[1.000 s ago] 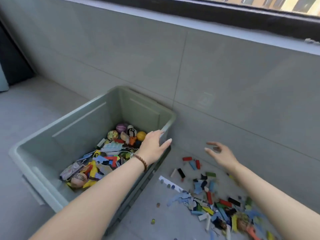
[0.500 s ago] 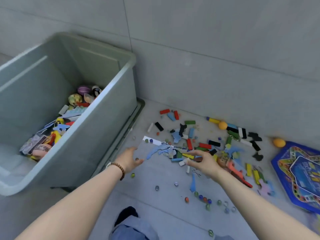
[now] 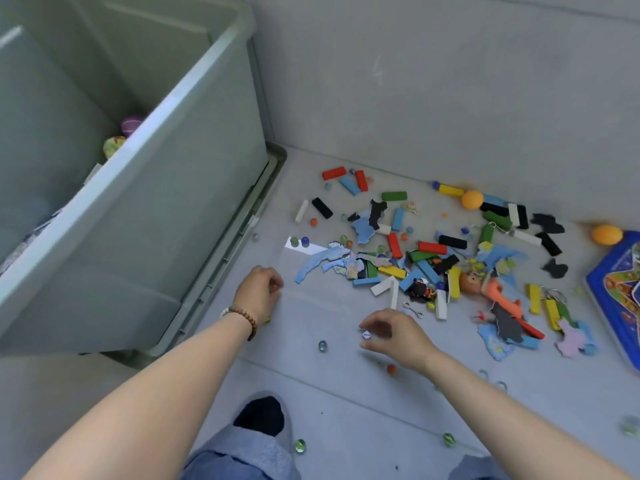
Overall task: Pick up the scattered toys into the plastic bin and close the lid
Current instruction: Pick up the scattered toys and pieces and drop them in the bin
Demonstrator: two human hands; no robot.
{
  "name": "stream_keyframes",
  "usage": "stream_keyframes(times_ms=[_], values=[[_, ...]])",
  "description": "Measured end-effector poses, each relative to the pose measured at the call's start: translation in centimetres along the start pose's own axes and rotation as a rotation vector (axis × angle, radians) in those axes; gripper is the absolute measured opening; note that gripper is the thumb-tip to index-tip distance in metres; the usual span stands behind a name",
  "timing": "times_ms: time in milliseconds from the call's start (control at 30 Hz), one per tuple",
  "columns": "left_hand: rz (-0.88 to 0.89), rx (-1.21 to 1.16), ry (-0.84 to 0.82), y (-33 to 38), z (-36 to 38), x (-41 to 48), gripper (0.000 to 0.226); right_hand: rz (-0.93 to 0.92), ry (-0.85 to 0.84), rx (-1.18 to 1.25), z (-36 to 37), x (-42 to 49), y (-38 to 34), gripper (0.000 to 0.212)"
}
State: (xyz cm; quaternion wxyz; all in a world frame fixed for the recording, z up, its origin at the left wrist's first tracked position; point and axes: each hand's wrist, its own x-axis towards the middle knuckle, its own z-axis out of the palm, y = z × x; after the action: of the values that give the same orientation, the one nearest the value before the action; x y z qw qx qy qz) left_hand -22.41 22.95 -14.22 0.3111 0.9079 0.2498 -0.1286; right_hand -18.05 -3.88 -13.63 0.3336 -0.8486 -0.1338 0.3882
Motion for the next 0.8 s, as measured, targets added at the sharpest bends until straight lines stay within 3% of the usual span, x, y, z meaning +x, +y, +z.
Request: stream_keyframes(times_ms=[100, 200, 433, 633, 800], values=[[-0.026, -0.062, 0.030, -0.2, 0.2, -0.1, 0.006, -0.003, 0.050, -0.101, 0.5, 0.1, 0.2, 0.020], [-0.069, -0.320, 0.052, -0.1, 0.0, -0.4, 0.005, -0.006, 0.100, -0.171, 1.1, 0.1, 0.0, 0.011], [-0.143, -0.680, 0.090, -1.8, -2.2, -2.0, 0.018, 0.016, 0.202, 0.008, 2.2, -0.5, -0.5, 0.012], [-0.105, -0.413, -0.021, -4.2, -0.6, -4.4, 0.015, 0.015, 0.200, -0.111, 3.8, -1.8, 0.0, 0.016], [-0.029, -0.300, -0.023, -4.5, 0.1, -5.0, 0.018, 0.070, 0.202, 0.208, 4.4, -1.9, -0.8, 0.010]])
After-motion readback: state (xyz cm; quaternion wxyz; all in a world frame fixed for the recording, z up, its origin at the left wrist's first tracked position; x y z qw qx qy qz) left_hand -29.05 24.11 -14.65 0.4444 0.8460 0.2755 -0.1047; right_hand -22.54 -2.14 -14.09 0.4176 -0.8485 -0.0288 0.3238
